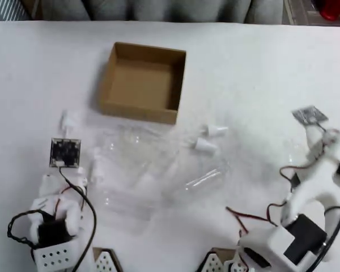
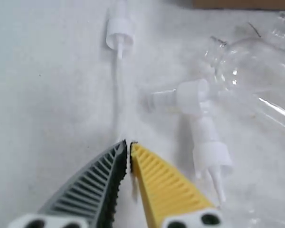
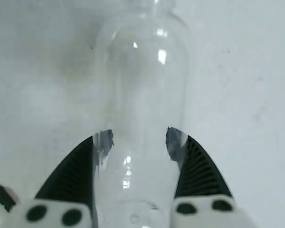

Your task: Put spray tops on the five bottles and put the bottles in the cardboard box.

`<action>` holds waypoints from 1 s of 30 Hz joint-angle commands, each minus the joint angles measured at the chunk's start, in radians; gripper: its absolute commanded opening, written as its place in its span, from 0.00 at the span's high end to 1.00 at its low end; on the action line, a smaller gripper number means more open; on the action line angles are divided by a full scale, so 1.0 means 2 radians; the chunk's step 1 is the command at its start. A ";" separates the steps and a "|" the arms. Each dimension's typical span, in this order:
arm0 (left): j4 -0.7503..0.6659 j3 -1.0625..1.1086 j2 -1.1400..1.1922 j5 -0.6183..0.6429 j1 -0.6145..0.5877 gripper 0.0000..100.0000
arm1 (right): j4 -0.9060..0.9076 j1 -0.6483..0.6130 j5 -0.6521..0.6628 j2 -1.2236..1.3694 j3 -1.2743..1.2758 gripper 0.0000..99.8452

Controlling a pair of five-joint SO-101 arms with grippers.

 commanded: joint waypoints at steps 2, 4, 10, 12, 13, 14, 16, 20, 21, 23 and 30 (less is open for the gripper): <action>-0.015 -0.004 -0.004 -0.004 -0.006 0.98 | -0.108 0.041 0.007 -0.020 0.066 0.89; -0.015 -0.004 -0.004 -0.004 -0.006 0.98 | -0.161 0.043 0.007 -0.020 0.103 0.82; -0.015 -0.004 -0.004 -0.004 -0.006 0.98 | -0.233 0.020 0.003 -0.021 0.147 0.70; -0.015 -0.004 -0.004 -0.004 -0.006 0.98 | -0.233 0.012 0.003 -0.024 0.147 0.70; -0.015 -0.004 -0.004 -0.004 -0.006 0.98 | -0.233 0.007 0.003 -0.024 0.147 0.70; -0.015 -0.004 -0.004 -0.004 -0.006 0.98 | -0.233 0.003 0.003 -0.025 0.147 0.70; -0.015 -0.003 -0.004 -0.004 -0.006 0.98 | -0.233 0.001 0.004 -0.028 0.144 0.70; -0.016 -0.003 -0.004 -0.004 -0.006 0.98 | -0.197 -0.006 0.003 -0.063 0.124 0.70; -0.016 -0.003 -0.004 -0.004 -0.006 0.98 | -0.176 -0.007 0.003 -0.076 0.114 0.70; -0.016 -0.003 -0.004 -0.004 -0.006 0.98 | -0.129 -0.009 0.003 -0.102 0.086 0.72; -0.017 -0.001 -0.004 -0.004 -0.006 0.98 | 0.002 -0.026 0.003 -0.138 -0.041 0.87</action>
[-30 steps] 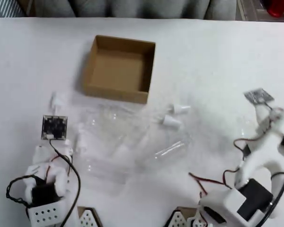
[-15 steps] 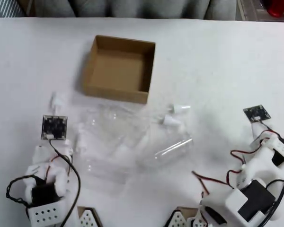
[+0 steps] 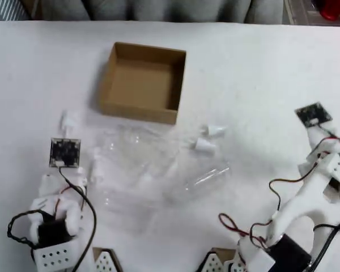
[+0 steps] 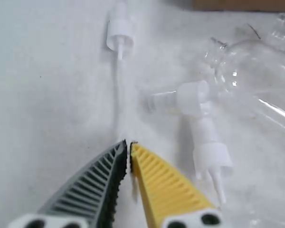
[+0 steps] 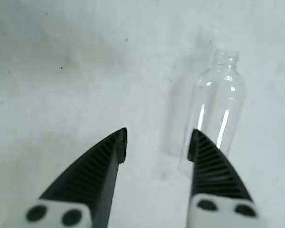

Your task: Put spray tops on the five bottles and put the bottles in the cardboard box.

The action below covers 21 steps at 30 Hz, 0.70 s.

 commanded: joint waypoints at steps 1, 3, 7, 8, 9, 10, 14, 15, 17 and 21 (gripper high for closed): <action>-0.014 0.000 -0.004 -0.004 -0.006 0.98 | 0.053 -0.008 0.003 -0.023 -0.084 0.86; -0.014 0.000 -0.004 -0.004 -0.006 0.98 | 0.063 -0.004 0.003 -0.023 -0.112 0.83; -0.014 0.000 -0.004 -0.004 -0.007 0.98 | 0.064 0.023 0.006 -0.017 -0.154 0.78; -0.014 0.000 -0.004 -0.004 -0.012 0.98 | 0.065 0.030 0.006 -0.011 -0.166 0.78; -0.014 0.000 -0.004 -0.004 -0.016 0.98 | 0.065 0.037 0.007 0.000 -0.177 0.77; -0.014 0.000 -0.004 -0.004 -0.018 0.98 | 0.065 0.043 0.007 0.013 -0.189 0.77; -0.015 0.000 -0.004 -0.004 -0.019 0.98 | 0.079 0.049 0.026 0.084 -0.237 0.77; -0.015 0.000 -0.004 -0.004 -0.019 0.98 | 0.092 0.049 0.035 0.104 -0.249 0.77; -0.015 0.000 -0.004 -0.004 -0.019 0.98 | 0.121 0.045 0.044 0.145 -0.275 0.77; -0.015 0.000 -0.004 -0.004 -0.019 0.98 | 0.140 0.044 0.044 0.223 -0.328 0.77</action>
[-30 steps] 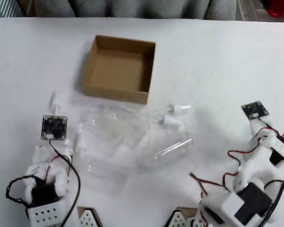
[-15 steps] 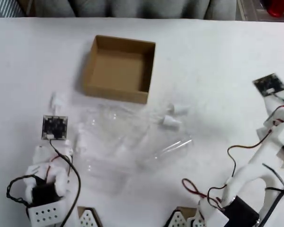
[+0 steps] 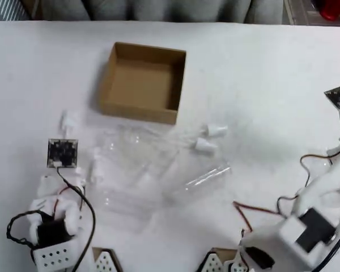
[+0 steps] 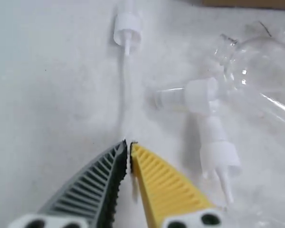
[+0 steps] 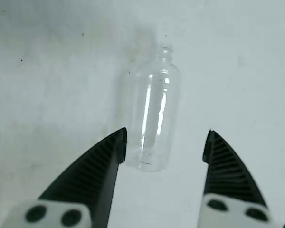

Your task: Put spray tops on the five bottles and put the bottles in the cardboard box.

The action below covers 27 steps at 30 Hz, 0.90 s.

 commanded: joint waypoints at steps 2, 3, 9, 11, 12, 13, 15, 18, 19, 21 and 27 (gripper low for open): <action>-0.015 -0.004 -0.004 -0.004 -0.004 0.98 | 0.010 0.003 0.008 0.066 -0.074 0.77; -0.015 -0.004 -0.004 -0.004 -0.004 0.98 | 0.010 0.004 0.008 0.083 -0.087 0.77; -0.015 -0.004 -0.004 -0.004 -0.004 0.98 | 0.010 0.012 0.009 0.176 -0.156 0.77; -0.015 -0.004 -0.004 -0.004 -0.004 0.98 | 0.010 0.013 0.009 0.201 -0.176 0.77; -0.015 -0.004 -0.004 -0.004 -0.004 0.98 | 0.010 0.014 0.009 0.212 -0.184 0.77; -0.015 -0.004 -0.004 -0.004 -0.004 0.98 | 0.010 0.014 0.010 0.222 -0.190 0.77; -0.015 -0.004 -0.004 -0.004 -0.004 0.98 | 0.010 0.014 0.010 0.240 -0.198 0.77; -0.015 -0.004 -0.004 -0.004 -0.004 0.98 | 0.011 0.013 0.010 0.254 -0.200 0.77; -0.015 -0.004 -0.004 -0.004 -0.004 0.98 | 0.011 0.012 0.010 0.256 -0.200 0.77; -0.015 -0.004 -0.004 -0.004 -0.004 0.98 | 0.011 0.011 0.010 0.260 -0.199 0.77; -0.015 -0.004 -0.004 -0.004 -0.004 0.98 | 0.023 0.024 0.010 0.257 -0.199 0.77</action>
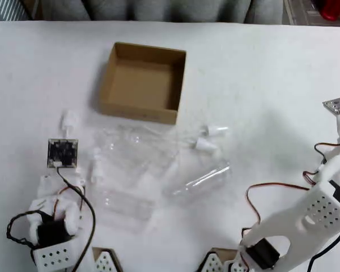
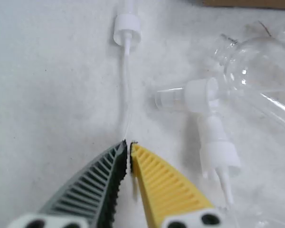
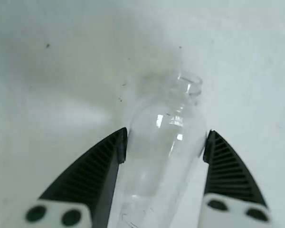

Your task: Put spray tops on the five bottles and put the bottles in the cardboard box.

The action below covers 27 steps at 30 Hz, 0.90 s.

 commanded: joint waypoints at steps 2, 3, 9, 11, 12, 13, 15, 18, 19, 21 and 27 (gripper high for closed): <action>-0.015 -0.004 -0.004 -0.004 -0.004 0.98 | 0.037 0.018 0.008 -0.013 -0.025 0.77; -0.018 -0.002 -0.004 -0.004 -0.004 0.98 | 0.049 0.022 0.008 -0.016 -0.025 0.77; -0.024 -0.001 -0.004 -0.004 -0.004 0.98 | 0.067 0.037 0.008 -0.041 -0.021 0.77; -0.024 -0.001 -0.004 -0.004 -0.004 0.98 | 0.065 0.043 0.009 -0.049 -0.021 0.77; -0.024 -0.001 -0.004 -0.004 -0.004 0.98 | 0.064 0.044 0.009 -0.054 -0.021 0.77; -0.024 -0.001 -0.004 -0.004 -0.004 0.98 | 0.064 0.044 0.009 -0.059 -0.021 0.77; -0.024 -0.001 -0.004 -0.004 -0.004 0.98 | 0.064 0.043 0.007 -0.067 -0.021 0.77; -0.024 -0.001 -0.004 -0.004 -0.004 0.98 | 0.065 0.040 0.000 -0.079 -0.021 0.77; -0.024 -0.001 -0.004 -0.004 -0.004 0.98 | 0.063 0.039 -0.010 -0.081 -0.021 0.77; -0.024 -0.001 -0.004 -0.004 -0.004 0.98 | 0.048 0.032 -0.023 -0.081 -0.021 0.77; -0.024 -0.001 -0.004 -0.004 -0.004 0.98 | 0.019 0.025 -0.049 -0.087 -0.002 0.70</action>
